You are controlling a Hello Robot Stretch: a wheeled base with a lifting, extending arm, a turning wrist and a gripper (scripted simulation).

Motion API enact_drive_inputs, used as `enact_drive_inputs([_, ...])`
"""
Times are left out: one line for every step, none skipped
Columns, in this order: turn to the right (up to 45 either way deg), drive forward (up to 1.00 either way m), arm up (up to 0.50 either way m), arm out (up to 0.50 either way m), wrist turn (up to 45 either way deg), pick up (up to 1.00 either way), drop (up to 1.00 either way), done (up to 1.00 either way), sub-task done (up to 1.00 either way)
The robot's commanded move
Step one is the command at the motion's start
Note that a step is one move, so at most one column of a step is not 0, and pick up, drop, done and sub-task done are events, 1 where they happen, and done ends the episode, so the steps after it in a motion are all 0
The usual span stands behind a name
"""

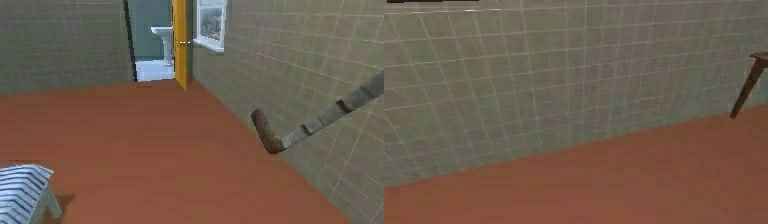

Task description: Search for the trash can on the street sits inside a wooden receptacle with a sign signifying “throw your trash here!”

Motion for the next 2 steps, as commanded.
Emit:
enact_drive_inputs([-27.0,0.0,0.0,0.0,0.0,0.0,0.0,0.0,0.0])
enact_drive_inputs([0.0,0.15,0.0,0.0,0.0,0.0,0.0,0.0,0.0])
